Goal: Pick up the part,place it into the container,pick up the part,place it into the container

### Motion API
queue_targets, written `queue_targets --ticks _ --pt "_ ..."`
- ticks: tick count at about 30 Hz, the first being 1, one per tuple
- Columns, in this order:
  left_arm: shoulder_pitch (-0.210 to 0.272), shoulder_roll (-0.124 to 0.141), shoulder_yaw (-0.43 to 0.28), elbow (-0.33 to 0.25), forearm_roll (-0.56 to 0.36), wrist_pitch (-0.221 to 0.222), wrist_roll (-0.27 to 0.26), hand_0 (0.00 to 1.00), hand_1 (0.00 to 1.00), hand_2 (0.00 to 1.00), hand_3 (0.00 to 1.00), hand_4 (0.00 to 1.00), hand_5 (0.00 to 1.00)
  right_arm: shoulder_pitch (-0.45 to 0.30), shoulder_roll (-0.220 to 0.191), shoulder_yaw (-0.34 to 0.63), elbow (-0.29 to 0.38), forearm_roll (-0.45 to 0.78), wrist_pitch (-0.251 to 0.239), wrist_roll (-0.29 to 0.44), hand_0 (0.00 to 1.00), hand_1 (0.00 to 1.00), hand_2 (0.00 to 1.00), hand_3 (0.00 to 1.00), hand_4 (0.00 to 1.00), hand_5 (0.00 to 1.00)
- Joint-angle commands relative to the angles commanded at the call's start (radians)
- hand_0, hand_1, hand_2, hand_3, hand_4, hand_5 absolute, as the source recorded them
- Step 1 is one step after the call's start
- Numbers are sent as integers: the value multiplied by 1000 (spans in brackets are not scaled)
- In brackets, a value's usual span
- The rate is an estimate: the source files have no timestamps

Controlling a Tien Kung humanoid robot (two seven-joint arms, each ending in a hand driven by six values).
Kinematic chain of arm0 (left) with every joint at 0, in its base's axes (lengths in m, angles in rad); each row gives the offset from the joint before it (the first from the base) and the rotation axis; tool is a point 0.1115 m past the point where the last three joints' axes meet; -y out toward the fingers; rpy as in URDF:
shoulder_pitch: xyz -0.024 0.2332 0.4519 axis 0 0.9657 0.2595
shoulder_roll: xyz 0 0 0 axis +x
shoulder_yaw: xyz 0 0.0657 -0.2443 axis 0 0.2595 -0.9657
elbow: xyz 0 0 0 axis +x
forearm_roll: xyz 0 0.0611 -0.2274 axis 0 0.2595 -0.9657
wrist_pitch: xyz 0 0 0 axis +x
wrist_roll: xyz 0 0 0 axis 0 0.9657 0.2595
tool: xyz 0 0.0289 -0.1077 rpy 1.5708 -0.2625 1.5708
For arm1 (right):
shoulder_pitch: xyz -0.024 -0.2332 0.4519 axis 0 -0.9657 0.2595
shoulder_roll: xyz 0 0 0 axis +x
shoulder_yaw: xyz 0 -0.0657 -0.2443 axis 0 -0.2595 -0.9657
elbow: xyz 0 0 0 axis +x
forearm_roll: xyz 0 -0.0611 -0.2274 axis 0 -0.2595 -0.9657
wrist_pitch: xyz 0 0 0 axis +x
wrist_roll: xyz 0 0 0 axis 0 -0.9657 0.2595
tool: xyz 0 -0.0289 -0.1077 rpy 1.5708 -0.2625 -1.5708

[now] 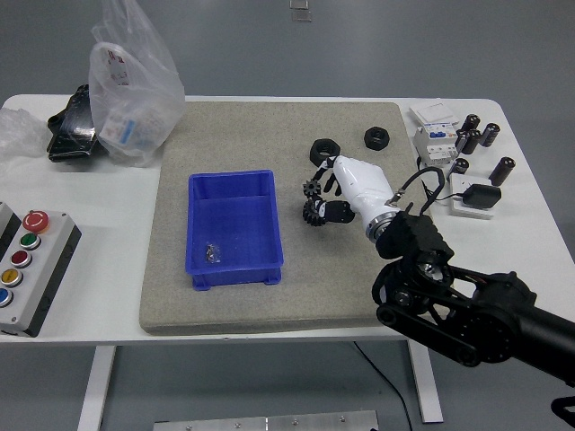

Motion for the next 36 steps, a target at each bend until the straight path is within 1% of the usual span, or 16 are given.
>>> queue_targets --ticks 3,4,6,9,10,15,16,21,22,24,27,28,29,33,34,36 --pt "-1 0 2 0 -1 0 1 638 639 588 624 711 279 39 19 -53 6 22 -8 23 235 457 462 453 596 93" --pt "-2 -1 2 0 -2 0 1 638 638 588 624 711 279 52 27 -74 4 33 -6 32 259 535 608 603 447 144" --pt "-2 -1 3 0 -2 0 1 638 638 588 624 711 279 69 36 -99 1 47 5 44 259 535 608 603 447 144" --pt "-2 -1 4 0 -3 0 2 638 638 588 624 711 279 87 47 -123 -4 58 34 54 259 535 608 603 447 144" --pt "-2 -1 3 0 -2 0 3 638 639 588 624 711 279 90 49 -127 -4 58 40 57 282 649 856 876 497 241" --pt "0 -2 -1 0 1 1 5 638 639 588 624 711 279 93 51 -131 -5 57 46 66 282 649 856 876 497 241" --pt "0 -2 -1 0 2 1 5 638 639 588 624 711 279 93 51 -131 -5 58 46 67 268 632 881 924 553 242" --pt "-1 -1 -1 0 2 1 4 638 639 588 624 711 279 92 50 -128 -5 60 44 69 268 632 881 924 553 242" --pt "-2 -1 0 0 1 1 4 638 639 588 624 711 279 91 49 -127 -5 60 44 70 266 622 883 926 577 252" --pt "-3 -1 0 0 2 0 3 638 639 588 624 711 279 87 48 -120 -6 62 40 73 266 622 883 926 577 252" --pt "-3 -1 -2 0 4 0 3 638 639 588 624 711 279 70 42 -81 -16 57 37 72 266 622 883 926 577 252" --pt "-3 -1 -2 0 4 0 2 638 638 588 624 711 279 61 37 -60 -25 53 39 70 258 597 878 903 582 247" --pt "-3 -1 -2 0 4 0 2 638 638 588 624 711 279 54 33 -42 -33 50 41 68 258 597 878 903 582 247" --pt "-1 -2 -7 0 9 1 4 638 638 588 624 711 279 27 9 32 -90 43 70 57 258 597 878 903 582 247" --pt "-1 -2 -8 0 10 1 5 638 638 588 624 710 279 23 5 39 -99 45 79 55 261 602 886 913 754 284" --pt "0 -1 -10 0 12 1 6 638 638 588 624 710 279 16 0 41 -117 50 102 52 261 602 886 913 754 284"
